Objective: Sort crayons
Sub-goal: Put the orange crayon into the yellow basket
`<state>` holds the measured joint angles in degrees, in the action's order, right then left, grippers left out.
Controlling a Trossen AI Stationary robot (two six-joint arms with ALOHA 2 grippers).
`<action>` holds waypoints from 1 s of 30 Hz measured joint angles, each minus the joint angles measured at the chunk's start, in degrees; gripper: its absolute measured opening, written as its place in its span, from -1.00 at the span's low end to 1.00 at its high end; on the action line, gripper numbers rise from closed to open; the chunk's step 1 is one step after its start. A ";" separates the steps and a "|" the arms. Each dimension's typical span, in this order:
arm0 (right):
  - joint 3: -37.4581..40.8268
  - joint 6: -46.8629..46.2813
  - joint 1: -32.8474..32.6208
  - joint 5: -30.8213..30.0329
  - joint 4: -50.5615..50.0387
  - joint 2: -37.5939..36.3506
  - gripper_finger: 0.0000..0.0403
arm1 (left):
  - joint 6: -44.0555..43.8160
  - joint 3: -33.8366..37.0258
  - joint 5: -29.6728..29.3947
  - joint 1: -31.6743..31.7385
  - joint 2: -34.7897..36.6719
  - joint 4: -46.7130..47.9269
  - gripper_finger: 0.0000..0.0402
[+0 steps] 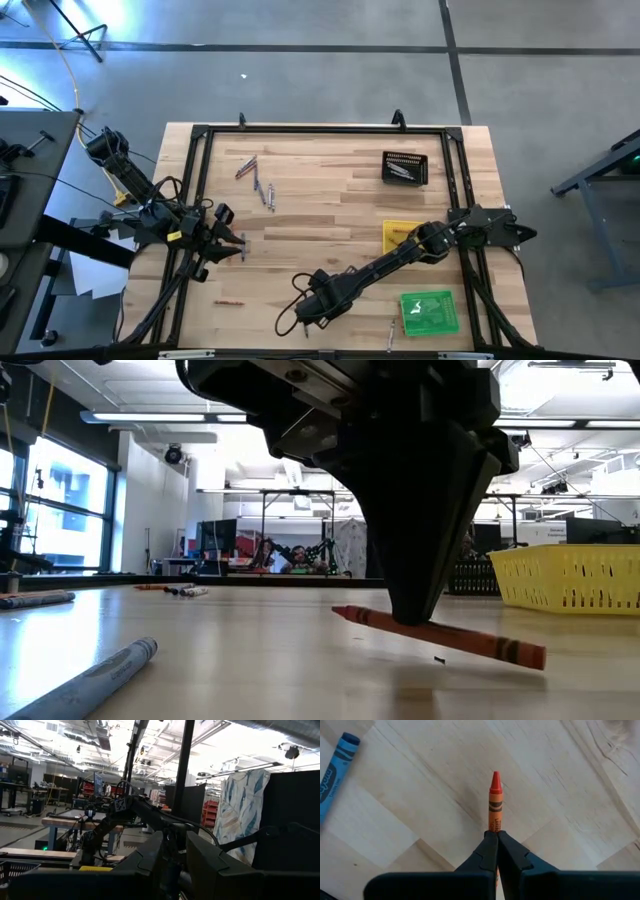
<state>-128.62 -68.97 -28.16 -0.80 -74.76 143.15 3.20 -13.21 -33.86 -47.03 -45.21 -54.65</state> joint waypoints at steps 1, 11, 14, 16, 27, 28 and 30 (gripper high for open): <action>0.00 -0.12 0.00 0.00 0.02 0.00 -1.00 | -0.01 0.00 -0.01 0.00 0.00 0.00 -0.63; 0.00 -0.78 0.00 0.00 1.12 -0.02 -1.00 | 0.00 0.00 -0.01 0.00 0.00 -0.02 -0.63; 0.00 -1.55 0.00 -0.02 1.67 -0.02 -1.00 | -0.01 0.00 -0.01 0.00 0.00 -0.02 -0.63; 0.00 -1.60 0.00 -0.02 2.13 -0.02 -1.00 | -0.01 0.00 -0.01 0.00 0.00 -0.02 -0.63; -0.15 -2.86 -0.46 -0.79 3.47 1.47 -1.00 | -0.02 0.00 -0.03 -0.02 -0.02 -0.02 -0.63; -0.15 -3.03 -0.46 -1.05 3.48 1.49 -1.00 | -0.02 0.00 -0.03 -0.02 -0.02 -0.02 -0.63; -0.13 -3.02 -0.46 -1.32 3.55 1.51 -1.00 | -0.02 0.00 -0.03 -0.02 -0.02 -0.02 -0.63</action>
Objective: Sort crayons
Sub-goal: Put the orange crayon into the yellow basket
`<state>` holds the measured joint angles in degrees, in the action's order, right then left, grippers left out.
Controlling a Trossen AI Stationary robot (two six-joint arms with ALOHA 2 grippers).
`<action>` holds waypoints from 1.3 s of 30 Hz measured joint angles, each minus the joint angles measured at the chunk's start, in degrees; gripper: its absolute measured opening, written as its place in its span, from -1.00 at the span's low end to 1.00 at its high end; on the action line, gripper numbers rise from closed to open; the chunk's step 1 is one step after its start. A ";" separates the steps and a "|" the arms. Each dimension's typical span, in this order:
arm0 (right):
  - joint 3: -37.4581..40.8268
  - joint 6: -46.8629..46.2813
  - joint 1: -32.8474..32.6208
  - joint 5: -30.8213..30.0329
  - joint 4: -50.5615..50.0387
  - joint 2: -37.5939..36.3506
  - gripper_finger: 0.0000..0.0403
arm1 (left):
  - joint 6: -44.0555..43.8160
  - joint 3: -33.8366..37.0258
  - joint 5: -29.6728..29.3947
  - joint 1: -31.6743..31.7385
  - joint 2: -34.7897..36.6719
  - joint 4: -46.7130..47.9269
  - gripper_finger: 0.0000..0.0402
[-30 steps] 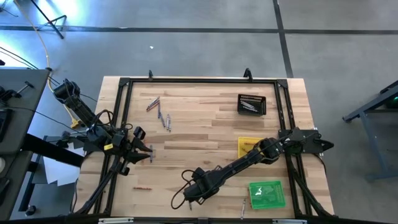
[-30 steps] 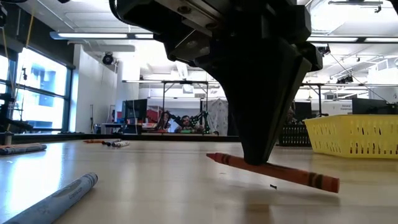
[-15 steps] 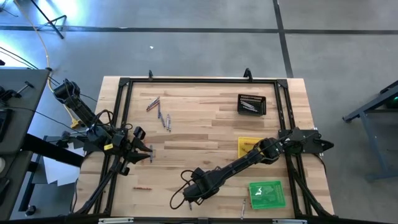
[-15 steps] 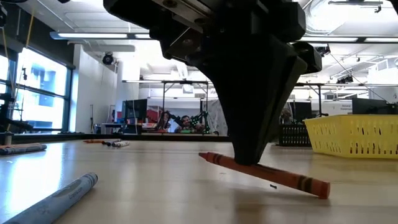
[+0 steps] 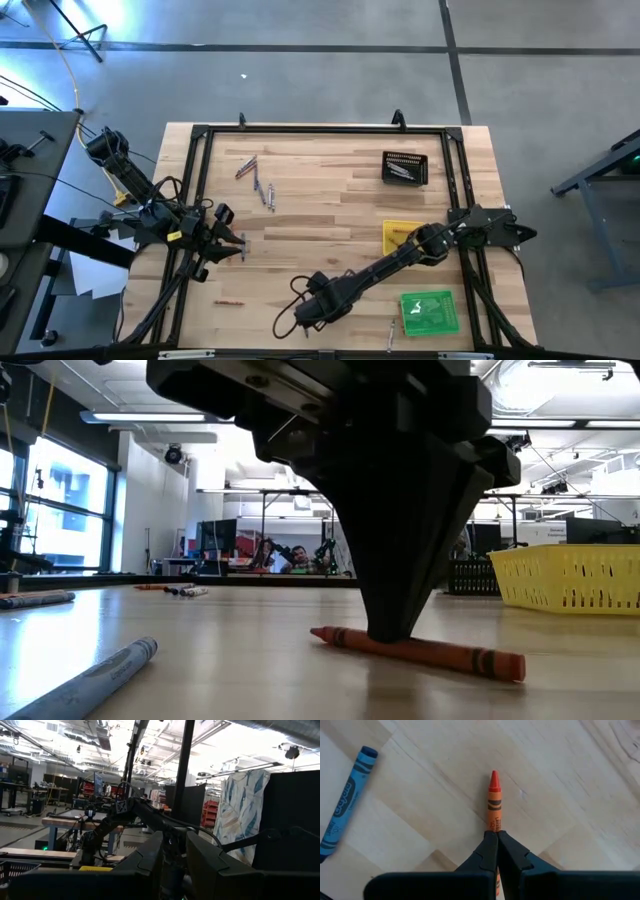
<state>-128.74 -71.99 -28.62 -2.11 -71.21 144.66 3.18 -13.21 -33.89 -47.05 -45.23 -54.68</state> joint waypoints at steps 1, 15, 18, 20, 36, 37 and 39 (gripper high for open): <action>0.02 0.00 0.00 -0.15 0.10 0.02 -1.00 | 0.00 0.00 0.00 0.01 0.00 0.00 -0.63; 0.24 2.61 -0.04 0.49 4.87 0.52 -0.68 | 0.00 0.00 0.02 0.00 0.00 0.02 -0.63; 0.24 2.53 -0.04 0.49 4.97 0.52 -0.56 | 0.00 0.00 0.02 0.00 0.00 0.02 -0.63; 0.24 2.50 -0.04 0.49 5.02 0.52 -0.51 | 0.00 0.00 0.02 0.01 0.00 0.02 -0.63; 0.24 3.57 -0.02 0.38 4.53 0.45 -0.94 | 0.00 0.00 0.04 0.00 0.00 0.04 -0.63; 0.10 3.94 -0.02 0.52 4.13 0.45 -0.95 | -0.01 0.00 0.02 0.00 0.00 0.14 -0.63; -0.68 5.17 0.05 0.94 2.50 0.46 -0.98 | -0.02 0.00 0.02 0.00 0.00 0.46 -0.63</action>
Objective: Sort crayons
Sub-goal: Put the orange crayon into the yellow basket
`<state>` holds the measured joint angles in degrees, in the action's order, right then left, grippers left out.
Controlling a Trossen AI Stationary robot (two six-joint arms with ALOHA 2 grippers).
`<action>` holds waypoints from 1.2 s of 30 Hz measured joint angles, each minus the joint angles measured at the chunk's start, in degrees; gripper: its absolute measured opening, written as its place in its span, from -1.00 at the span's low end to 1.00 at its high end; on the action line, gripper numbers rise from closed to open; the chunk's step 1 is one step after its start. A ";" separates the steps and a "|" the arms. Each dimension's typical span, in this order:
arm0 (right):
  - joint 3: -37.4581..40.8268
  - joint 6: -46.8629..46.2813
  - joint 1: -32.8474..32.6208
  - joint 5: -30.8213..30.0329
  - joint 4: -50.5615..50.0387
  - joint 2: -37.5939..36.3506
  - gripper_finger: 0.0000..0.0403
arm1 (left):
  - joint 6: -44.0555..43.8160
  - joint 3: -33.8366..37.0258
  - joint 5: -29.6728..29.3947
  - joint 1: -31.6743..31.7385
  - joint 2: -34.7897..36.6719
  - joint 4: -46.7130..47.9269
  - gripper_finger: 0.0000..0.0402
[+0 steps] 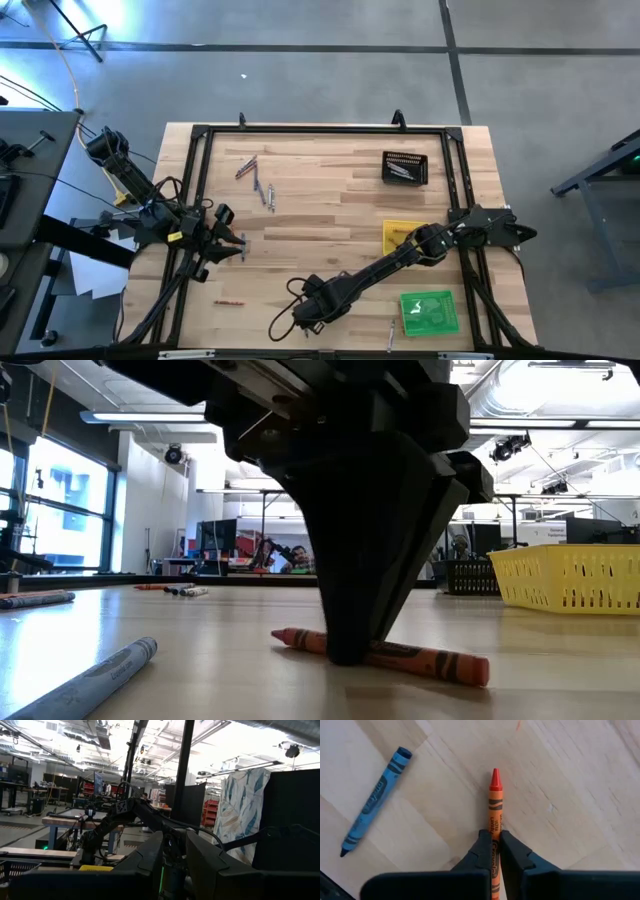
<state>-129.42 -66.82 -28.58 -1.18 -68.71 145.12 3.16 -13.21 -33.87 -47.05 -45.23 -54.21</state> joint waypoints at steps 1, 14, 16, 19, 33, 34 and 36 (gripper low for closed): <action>-0.55 0.43 0.05 0.21 -1.19 0.07 -0.98 | 0.00 0.00 0.01 0.00 0.00 -0.01 -0.63; -3.50 2.79 0.09 -3.62 -21.31 -8.20 -0.98 | -0.13 -0.02 0.04 0.01 0.00 0.01 -0.63; -3.48 3.81 0.43 -5.13 -21.27 -10.05 -0.98 | -0.15 -0.02 0.06 0.01 0.02 0.03 -0.63; -3.48 5.42 1.07 -7.81 -21.32 -13.13 -0.98 | -0.49 -0.02 0.10 0.00 0.02 0.26 -0.63; 25.84 1.73 5.91 -10.26 -21.32 -31.97 -0.98 | -2.96 -0.02 0.10 -1.38 0.02 1.74 -0.63; 29.26 0.22 6.07 -10.11 -21.35 -34.33 -0.98 | -2.83 -0.02 0.09 -1.51 0.00 1.72 -0.63; 35.68 -3.46 6.10 -9.75 -20.93 -39.18 -0.98 | -2.62 -0.02 0.08 -1.55 0.02 1.68 -0.63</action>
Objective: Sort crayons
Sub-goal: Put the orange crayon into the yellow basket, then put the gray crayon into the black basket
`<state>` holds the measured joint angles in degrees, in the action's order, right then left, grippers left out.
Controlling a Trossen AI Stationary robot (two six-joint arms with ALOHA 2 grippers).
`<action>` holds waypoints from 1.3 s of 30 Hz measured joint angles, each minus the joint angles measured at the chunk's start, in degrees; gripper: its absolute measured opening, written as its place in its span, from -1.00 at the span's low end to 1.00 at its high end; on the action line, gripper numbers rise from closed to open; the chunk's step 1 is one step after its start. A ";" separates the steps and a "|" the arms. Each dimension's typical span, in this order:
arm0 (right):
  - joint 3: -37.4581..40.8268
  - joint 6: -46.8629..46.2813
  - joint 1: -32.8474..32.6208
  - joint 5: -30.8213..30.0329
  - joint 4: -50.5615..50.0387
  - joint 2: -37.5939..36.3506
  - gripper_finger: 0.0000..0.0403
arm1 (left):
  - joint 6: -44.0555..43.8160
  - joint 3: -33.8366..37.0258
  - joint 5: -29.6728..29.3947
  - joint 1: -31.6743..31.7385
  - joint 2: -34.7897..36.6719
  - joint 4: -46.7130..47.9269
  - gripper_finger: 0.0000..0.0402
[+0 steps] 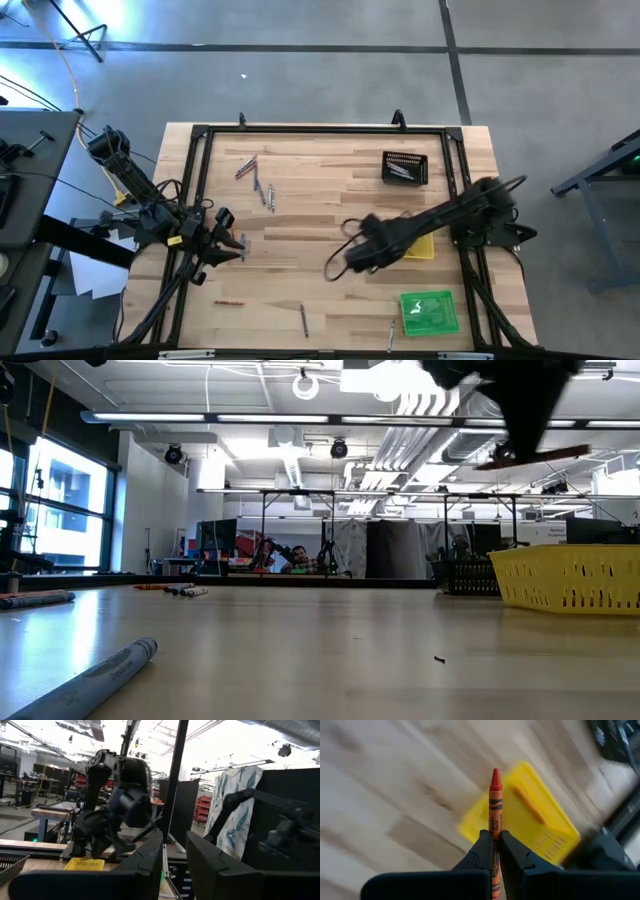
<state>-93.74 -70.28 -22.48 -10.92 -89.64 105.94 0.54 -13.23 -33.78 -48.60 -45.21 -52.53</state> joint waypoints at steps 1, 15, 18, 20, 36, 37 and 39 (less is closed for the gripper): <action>3.29 -1.99 0.00 0.01 0.58 -2.62 -0.98 | 0.00 0.00 -0.11 0.00 -0.02 0.00 -0.63; 42.27 -26.78 -3.44 -5.57 27.59 -25.91 -0.98 | 1.48 0.00 -2.98 0.00 -0.01 -0.02 -0.63; 44.79 -27.40 -3.75 -5.51 29.96 -26.15 -0.98 | 1.62 0.00 -3.12 0.00 0.00 -0.02 -0.63; 45.74 -27.40 -3.82 -5.49 31.35 -26.15 -0.98 | 1.62 0.00 -3.14 0.02 0.00 -0.02 -0.63; 46.26 -27.32 -3.82 -4.97 34.26 -26.15 -0.58 | 1.64 0.00 -3.12 0.00 0.00 -0.02 -0.63; 46.26 -27.31 -3.82 -4.67 34.29 -26.15 -0.54 | 1.64 0.00 -3.12 0.00 0.00 -0.02 -0.63; 46.22 -27.32 -3.80 -2.74 34.29 -26.15 -0.46 | 1.64 0.00 -3.12 0.00 0.00 -0.02 -0.63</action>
<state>-47.52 -97.60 -26.28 -13.67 -55.35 79.78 2.17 -13.23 -36.91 -48.60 -45.21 -52.56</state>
